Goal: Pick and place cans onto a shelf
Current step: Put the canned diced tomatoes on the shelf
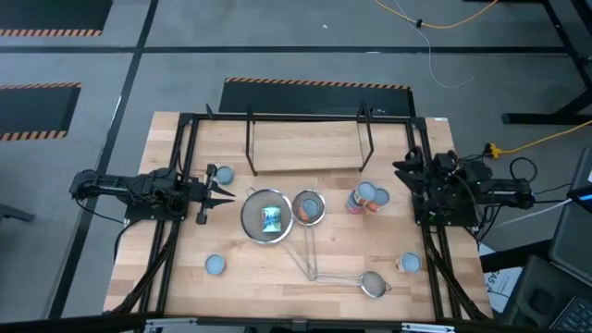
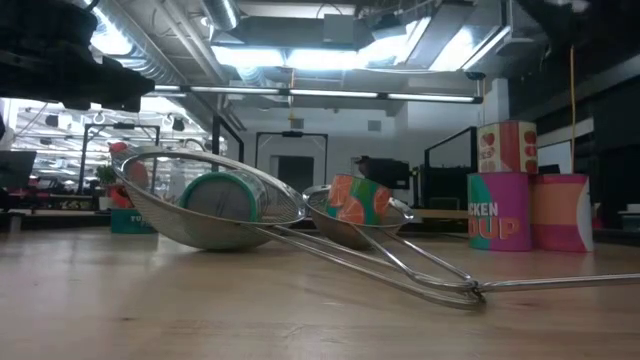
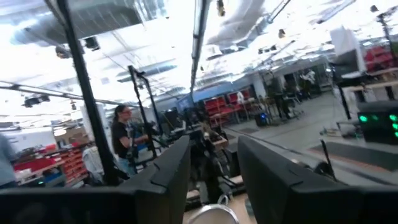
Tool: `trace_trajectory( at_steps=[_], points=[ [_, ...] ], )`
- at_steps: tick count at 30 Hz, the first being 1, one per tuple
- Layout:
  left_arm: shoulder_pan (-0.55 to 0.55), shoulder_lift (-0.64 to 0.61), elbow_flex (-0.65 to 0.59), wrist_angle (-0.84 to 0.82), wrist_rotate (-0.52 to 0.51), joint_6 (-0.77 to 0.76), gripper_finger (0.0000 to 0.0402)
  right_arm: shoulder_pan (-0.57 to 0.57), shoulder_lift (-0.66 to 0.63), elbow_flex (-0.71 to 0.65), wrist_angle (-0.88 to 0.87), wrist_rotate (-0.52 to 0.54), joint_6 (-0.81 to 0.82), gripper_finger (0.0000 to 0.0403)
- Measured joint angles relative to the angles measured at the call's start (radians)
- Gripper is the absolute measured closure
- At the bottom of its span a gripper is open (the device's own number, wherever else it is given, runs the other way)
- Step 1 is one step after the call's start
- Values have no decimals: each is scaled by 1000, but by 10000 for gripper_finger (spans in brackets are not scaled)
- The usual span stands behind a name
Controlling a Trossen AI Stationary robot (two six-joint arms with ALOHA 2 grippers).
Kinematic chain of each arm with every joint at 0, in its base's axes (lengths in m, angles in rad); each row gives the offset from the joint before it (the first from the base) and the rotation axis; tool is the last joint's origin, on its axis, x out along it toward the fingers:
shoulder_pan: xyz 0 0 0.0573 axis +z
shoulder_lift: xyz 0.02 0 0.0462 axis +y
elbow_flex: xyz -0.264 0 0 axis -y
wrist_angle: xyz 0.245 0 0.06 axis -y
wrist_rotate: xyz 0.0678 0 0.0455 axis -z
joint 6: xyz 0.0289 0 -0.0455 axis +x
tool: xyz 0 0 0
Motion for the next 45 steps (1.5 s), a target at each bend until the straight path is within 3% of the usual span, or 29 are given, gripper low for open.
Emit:
trace_trajectory(
  at_steps=[6,16,24,30,36,45],
  points=[
    [0,0,0,0,0,0,347,0,178,203,-191,-16,-1,266],
    [0,0,0,0,0,0,347,0,586,624,-701,-16,152,268],
    [0,0,0,0,0,0,347,0,835,861,-987,-15,294,268],
    [0,0,0,0,0,-1,347,0,969,943,-1115,-27,414,268],
    [0,0,0,0,0,-1,347,0,1071,951,-1153,-106,512,268],
    [0,0,0,0,0,-2,347,0,1202,951,-1202,-126,542,268]
  ],
)
